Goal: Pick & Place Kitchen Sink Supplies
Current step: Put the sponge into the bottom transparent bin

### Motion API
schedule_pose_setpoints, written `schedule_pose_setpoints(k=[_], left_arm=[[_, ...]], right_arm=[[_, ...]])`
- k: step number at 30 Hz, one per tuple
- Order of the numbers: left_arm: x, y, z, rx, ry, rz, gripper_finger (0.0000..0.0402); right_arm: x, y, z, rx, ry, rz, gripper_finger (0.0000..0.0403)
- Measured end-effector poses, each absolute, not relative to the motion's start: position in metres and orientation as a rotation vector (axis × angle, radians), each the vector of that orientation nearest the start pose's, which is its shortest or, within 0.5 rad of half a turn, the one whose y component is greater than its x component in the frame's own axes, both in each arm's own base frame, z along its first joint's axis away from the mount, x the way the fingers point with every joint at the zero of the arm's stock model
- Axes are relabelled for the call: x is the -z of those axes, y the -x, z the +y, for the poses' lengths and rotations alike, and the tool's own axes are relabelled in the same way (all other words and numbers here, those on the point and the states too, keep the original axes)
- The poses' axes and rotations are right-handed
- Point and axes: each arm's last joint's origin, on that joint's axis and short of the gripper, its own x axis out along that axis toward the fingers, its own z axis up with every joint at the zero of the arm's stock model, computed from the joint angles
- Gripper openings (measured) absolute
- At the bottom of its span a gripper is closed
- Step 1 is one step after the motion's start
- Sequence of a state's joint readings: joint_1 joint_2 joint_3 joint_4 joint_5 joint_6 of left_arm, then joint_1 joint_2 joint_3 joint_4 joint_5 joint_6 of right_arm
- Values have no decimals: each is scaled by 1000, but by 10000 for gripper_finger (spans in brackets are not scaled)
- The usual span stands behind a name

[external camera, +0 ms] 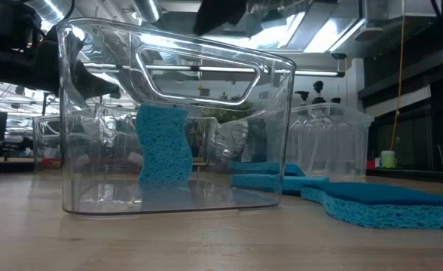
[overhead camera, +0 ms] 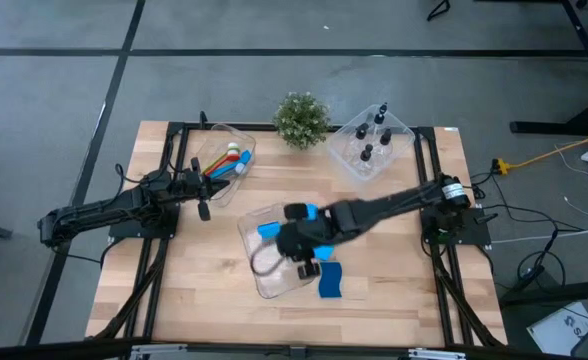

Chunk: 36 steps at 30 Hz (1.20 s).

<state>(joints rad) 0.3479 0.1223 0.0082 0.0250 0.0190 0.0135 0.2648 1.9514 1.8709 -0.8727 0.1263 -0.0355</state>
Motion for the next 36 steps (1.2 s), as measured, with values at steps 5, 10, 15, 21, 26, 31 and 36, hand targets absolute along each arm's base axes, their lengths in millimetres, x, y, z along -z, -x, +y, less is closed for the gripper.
schedule_pose_setpoints(k=[5, 10, 15, 21, 26, 31, 36], left_arm=[[-159, -98, 35, -328, 3, 92, 2], [-159, -98, 35, -328, 3, 88, 2], [-159, -98, 35, -328, 3, 90, 2], [-159, -98, 35, -328, 3, 90, 2], [-159, -98, 35, -328, 3, 89, 2], [-159, -98, 35, -328, 3, 89, 2], [-159, -98, 35, -328, 3, 90, 2]], right_arm=[[-306, -387, 141, -75, 260, 1021, 129], [-300, -365, 172, -79, 250, 1106, 129], [-298, -339, 207, -31, 241, 1125, 129], [-282, -314, 239, 120, 254, 1054, 129], [-251, -305, 245, 228, 183, 1036, 129], [-225, -302, 247, 244, 133, 1021, 129], [-208, -302, 249, 207, 60, 1019, 137]])
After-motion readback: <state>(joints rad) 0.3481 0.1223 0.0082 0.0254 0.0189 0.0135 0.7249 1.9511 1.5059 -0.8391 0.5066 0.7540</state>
